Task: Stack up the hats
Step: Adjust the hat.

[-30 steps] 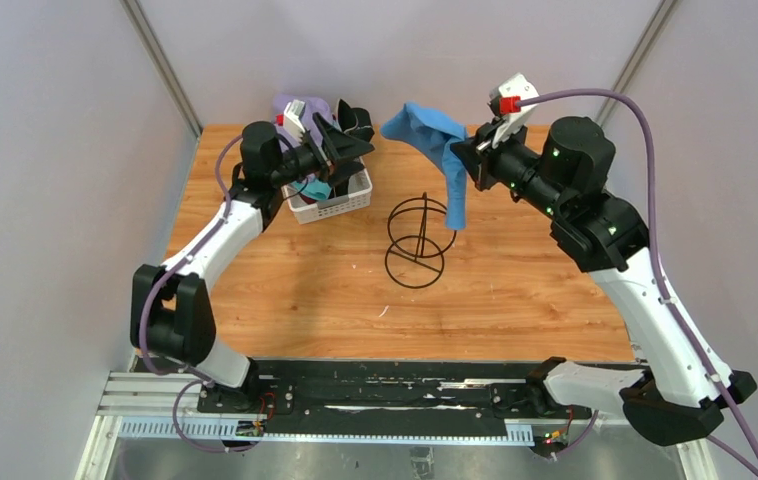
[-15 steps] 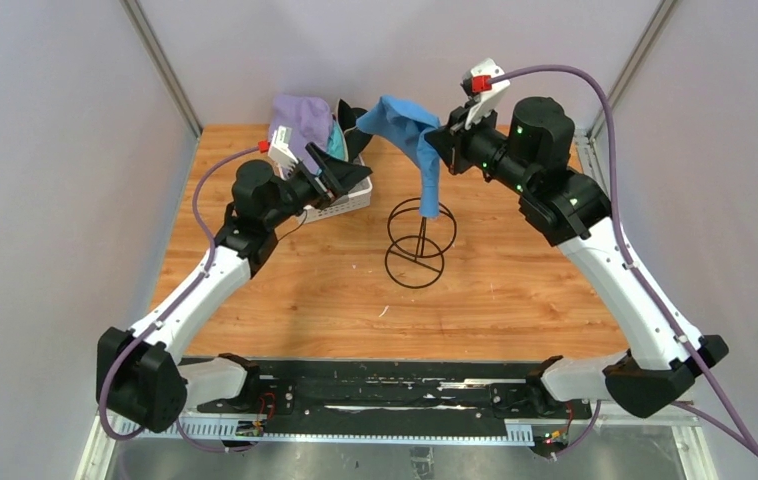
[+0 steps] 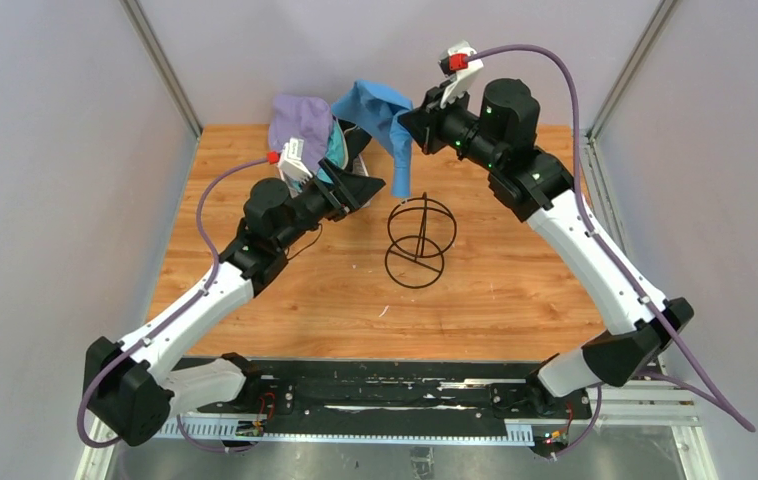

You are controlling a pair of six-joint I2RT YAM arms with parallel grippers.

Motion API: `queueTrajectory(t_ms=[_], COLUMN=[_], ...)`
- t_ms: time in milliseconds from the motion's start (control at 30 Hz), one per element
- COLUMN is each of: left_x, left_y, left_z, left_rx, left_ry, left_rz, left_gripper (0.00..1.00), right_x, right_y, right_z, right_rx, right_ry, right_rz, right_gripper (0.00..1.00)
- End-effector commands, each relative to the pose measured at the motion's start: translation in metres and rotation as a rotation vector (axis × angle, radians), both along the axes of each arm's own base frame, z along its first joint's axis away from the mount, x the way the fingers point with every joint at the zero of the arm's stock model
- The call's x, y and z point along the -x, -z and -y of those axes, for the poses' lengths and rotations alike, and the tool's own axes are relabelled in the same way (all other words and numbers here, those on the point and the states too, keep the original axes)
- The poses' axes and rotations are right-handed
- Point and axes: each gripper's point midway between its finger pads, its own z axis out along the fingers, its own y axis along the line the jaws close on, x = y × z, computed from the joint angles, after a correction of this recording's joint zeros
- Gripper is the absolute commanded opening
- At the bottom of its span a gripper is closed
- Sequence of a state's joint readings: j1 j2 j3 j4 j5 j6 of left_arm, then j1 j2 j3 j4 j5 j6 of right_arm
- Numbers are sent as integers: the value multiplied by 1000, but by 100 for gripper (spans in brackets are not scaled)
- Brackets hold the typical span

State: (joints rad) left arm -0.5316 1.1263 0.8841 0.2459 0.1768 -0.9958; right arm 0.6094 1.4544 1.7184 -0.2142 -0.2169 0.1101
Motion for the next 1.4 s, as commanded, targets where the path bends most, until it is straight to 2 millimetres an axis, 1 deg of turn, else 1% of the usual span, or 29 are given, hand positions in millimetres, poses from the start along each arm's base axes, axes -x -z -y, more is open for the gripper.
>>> queueTrajectory(t_ms=[0, 67, 233, 300, 433, 567, 700, 800, 967, 1067, 1100, 1133, 1200, 1367], left_x=[4, 4, 5, 6, 3, 4, 3, 0, -9, -15, -20, -22, -23, -21], left_y=[-20, -19, -16, -18, -12, -22, -30, -32, -29, -25, -19, -18, -17, -20], left_z=[-4, -2, -3, -6, -10, -18, -24, -28, -30, -24, -20, -16, -10, -12], left_rx=[25, 49, 136, 204, 285, 409, 485, 534, 604, 659, 662, 665, 667, 684], left_ry=[-61, -58, -78, -89, -111, -129, -150, -165, -184, -157, -149, -136, -112, -103], left_rz=[77, 76, 107, 131, 157, 221, 271, 298, 310, 295, 272, 264, 256, 250], left_gripper=[78, 81, 82, 82, 82, 82, 83, 83, 83, 83, 83, 83, 83, 84], right_x=[-10, -19, -39, -44, -56, -68, -77, -85, -89, -90, -90, -91, -93, -100], right_y=[-31, -28, -23, -21, -21, -17, -10, -2, 8, 11, 11, 12, 12, 14], right_z=[-11, -14, -18, -17, -12, -9, -5, 3, 14, 17, 18, 18, 19, 20], right_rx=[-80, -99, -134, -148, -189, -206, -213, -219, -238, -230, -229, -230, -231, -238], right_ry=[0, 11, 53, 64, 94, 118, 141, 171, 199, 201, 203, 203, 205, 206], right_rz=[70, 64, 69, 72, 80, 79, 79, 65, 54, 52, 53, 52, 53, 50], right_gripper=[1, 1, 1, 1, 1, 1, 1, 0, 0, 0, 0, 1, 1, 0])
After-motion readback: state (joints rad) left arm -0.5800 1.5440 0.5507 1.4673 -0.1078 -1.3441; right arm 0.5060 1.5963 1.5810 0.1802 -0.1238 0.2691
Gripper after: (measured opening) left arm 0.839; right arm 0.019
